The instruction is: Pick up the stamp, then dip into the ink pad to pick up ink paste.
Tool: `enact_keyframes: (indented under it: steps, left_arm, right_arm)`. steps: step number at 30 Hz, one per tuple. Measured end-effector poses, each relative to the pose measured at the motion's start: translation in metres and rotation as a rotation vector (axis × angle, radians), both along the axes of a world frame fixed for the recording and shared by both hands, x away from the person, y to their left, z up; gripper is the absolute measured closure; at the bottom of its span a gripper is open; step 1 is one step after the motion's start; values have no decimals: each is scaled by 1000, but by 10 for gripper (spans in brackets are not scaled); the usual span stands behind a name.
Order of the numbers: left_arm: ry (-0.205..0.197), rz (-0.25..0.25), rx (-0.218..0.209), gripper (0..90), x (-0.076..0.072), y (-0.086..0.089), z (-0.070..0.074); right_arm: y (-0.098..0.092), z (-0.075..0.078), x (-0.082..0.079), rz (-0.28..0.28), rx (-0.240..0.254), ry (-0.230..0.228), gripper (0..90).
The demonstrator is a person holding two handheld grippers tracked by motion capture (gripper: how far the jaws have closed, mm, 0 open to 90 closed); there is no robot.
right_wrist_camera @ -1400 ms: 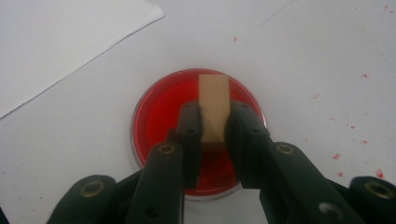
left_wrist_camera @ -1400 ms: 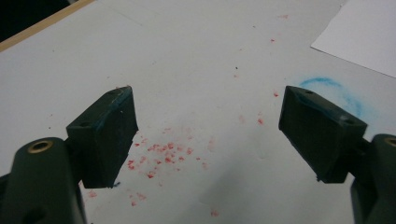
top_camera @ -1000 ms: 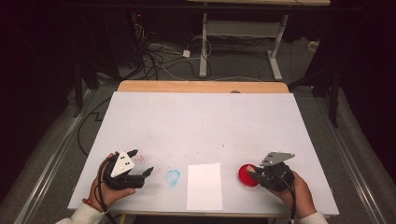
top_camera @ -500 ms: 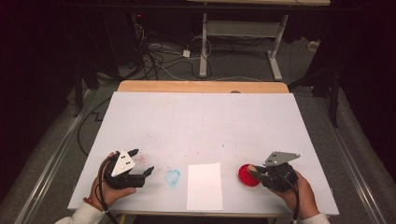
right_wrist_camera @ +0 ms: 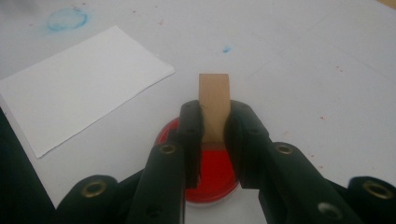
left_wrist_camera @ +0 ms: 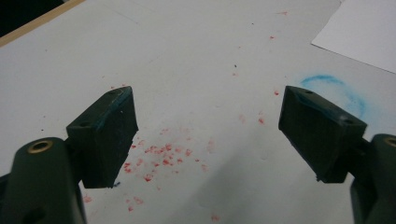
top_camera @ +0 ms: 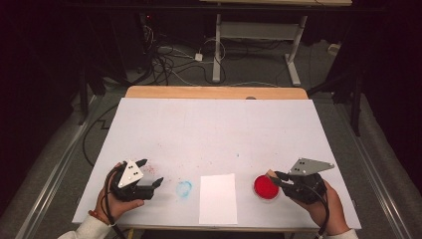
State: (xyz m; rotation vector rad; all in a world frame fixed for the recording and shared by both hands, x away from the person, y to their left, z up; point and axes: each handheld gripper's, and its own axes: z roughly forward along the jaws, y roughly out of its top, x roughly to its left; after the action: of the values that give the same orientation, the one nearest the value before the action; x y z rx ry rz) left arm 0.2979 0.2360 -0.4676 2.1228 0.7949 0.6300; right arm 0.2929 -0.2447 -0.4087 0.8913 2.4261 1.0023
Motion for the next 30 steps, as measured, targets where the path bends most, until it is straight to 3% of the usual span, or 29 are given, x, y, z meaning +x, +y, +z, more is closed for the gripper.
enact_keyframes:
  steps: [14, 30]
  left_arm:
    - [-6, 7, 5, 188, -2, 2, 1]
    - [-6, 19, 2, 188, -2, 4, 0]
  right_arm:
    - [4, -5, 1, 26, -18, 14, 758]
    - [2, 6, -1, 38, -13, 4, 757]
